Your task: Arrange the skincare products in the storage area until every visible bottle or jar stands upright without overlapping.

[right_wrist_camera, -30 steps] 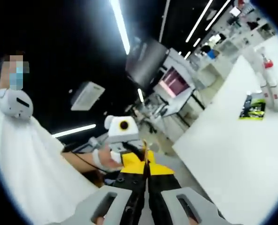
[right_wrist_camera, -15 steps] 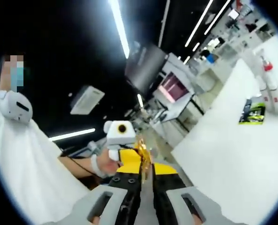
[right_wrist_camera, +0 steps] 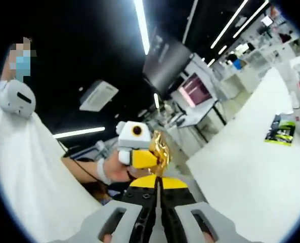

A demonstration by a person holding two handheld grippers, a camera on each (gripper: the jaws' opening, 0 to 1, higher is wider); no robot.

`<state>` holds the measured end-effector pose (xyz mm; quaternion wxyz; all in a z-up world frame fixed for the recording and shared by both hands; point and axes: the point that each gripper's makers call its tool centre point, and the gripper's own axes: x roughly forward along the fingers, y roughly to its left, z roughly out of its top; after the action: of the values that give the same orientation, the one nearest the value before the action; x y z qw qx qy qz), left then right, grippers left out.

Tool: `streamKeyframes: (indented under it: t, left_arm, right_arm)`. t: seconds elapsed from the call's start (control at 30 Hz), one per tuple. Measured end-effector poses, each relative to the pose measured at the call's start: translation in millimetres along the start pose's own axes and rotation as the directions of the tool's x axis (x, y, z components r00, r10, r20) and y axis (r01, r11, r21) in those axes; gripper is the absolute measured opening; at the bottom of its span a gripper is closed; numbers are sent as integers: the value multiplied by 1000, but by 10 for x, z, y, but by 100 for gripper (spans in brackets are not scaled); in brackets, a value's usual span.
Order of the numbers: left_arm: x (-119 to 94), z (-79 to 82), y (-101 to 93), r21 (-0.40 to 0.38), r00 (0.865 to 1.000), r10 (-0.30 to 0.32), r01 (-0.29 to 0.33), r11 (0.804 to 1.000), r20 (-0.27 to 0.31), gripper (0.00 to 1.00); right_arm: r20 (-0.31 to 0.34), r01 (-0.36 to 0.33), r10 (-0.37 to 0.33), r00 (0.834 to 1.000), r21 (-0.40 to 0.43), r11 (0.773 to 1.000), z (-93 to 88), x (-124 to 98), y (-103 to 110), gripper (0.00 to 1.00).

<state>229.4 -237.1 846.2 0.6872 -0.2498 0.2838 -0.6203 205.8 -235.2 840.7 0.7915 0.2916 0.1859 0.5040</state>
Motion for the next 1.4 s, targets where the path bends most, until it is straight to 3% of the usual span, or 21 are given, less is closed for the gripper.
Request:
streamKeyframes:
  t: [0.23, 0.5, 0.8, 1.0, 1.17, 1.27, 1.3, 1.4]
  left_arm:
    - [-59, 141, 1, -22, 997, -9, 10, 1000, 72, 0]
    - [-79, 199, 40, -44, 996, -5, 9, 999, 94, 0]
    - [-146, 266, 70, -71, 990, 7, 3, 997, 139, 0]
    - [-191, 335, 96, -93, 983, 19, -2, 996, 182, 0]
    - [-126, 247, 51, -75, 991, -1, 11, 997, 132, 0]
    - [-68, 124, -4, -59, 998, -31, 34, 998, 62, 0]
    - [-54, 124, -19, -61, 997, -35, 39, 997, 63, 0]
    - [-76, 124, -5, -68, 998, -30, 34, 997, 64, 0]
  right_arm:
    - [61, -54, 52, 997, 43, 998, 261, -10, -42, 0]
    - [87, -93, 86, 993, 82, 992, 448, 50, -100, 0]
    - [159, -54, 37, 987, 105, 993, 475, -8, -124, 0]
    - [136, -51, 37, 990, 104, 993, 413, -25, -66, 6]
    - [124, -34, 23, 992, 89, 995, 396, 32, -23, 16]
    - [104, -33, 25, 994, 81, 996, 359, 64, -11, 6]
    - [86, 2, -7, 996, 58, 998, 321, 64, -67, 0]
    - [103, -24, 14, 995, 98, 995, 331, 55, -38, 0]
